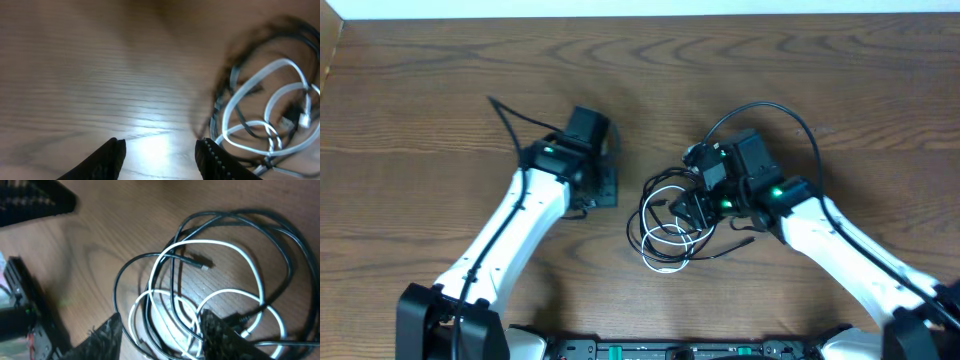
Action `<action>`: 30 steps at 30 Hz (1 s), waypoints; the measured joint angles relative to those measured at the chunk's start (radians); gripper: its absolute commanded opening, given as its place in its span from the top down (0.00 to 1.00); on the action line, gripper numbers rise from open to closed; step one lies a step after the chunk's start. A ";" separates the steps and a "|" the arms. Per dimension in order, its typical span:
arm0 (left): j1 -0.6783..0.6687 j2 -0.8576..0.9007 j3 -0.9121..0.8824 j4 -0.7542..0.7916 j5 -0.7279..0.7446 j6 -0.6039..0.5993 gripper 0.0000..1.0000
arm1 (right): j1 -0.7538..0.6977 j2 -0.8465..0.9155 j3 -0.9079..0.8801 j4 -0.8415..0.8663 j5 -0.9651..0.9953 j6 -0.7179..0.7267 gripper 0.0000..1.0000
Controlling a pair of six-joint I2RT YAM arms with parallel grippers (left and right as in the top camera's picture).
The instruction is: Untangle cables
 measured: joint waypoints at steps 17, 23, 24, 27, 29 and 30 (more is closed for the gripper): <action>0.147 0.000 0.000 -0.039 -0.010 -0.022 0.50 | 0.168 0.319 -0.001 0.272 0.014 0.228 0.62; 0.147 0.001 0.000 -0.049 -0.006 -0.022 0.50 | 0.172 0.332 -0.001 0.317 0.027 0.280 0.89; 0.147 0.000 0.000 -0.049 -0.006 -0.022 0.50 | 0.172 0.332 -0.001 0.316 0.030 0.285 0.90; 0.147 0.001 0.000 -0.050 -0.006 -0.022 0.50 | 0.174 0.333 -0.001 0.314 0.034 0.287 0.94; 0.147 0.001 0.000 -0.050 -0.006 -0.022 0.50 | 0.174 0.333 -0.001 0.307 0.035 0.288 0.99; 0.147 0.001 0.000 -0.050 -0.006 -0.022 0.50 | 0.174 0.333 -0.001 0.304 0.036 0.290 0.99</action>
